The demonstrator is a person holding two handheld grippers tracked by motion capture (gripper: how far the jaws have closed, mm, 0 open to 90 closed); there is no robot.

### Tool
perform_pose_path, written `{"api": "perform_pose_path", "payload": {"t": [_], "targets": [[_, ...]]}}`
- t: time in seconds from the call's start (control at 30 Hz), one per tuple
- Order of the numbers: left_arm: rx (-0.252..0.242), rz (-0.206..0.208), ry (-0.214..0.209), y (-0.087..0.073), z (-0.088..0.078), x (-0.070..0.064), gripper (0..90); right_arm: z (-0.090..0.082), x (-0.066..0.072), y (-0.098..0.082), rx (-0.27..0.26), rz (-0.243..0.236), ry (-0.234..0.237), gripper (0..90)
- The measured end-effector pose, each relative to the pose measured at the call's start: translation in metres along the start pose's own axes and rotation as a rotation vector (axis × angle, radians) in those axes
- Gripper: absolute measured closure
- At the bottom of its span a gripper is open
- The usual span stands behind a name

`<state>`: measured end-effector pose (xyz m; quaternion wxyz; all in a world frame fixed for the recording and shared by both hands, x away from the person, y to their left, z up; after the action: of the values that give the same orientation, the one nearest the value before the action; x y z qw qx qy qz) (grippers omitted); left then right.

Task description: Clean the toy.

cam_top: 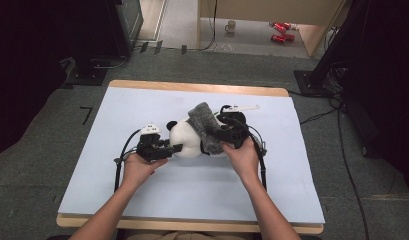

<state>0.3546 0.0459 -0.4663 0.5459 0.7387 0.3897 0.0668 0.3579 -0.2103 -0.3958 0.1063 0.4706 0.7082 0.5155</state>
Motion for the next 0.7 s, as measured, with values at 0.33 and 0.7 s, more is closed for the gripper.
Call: {"api": "perform_pose_path", "payload": {"t": [0.33,0.7], "targets": [[0.015,-0.016,-0.012,0.006,0.003,0.006,56.1,-0.032,-0.038,-0.001,-0.057,0.129,-0.03,77.3],[0.028,-0.031,-0.029,0.011,0.006,0.014,55.9,-0.05,-0.069,-0.015,-0.084,0.192,-0.119,77.2]]}}
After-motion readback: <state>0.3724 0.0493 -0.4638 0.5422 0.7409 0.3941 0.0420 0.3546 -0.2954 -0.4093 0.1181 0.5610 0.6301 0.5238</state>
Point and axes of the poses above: each handheld gripper's, and its own axes: z roughly forward along the jaws, y roughly out of its top, x roughly to its left, the point moved 2 cm from there along z, roughly forward along the jaws, and after that the axes turned 11 degrees about -x, right-handed, at the moved point
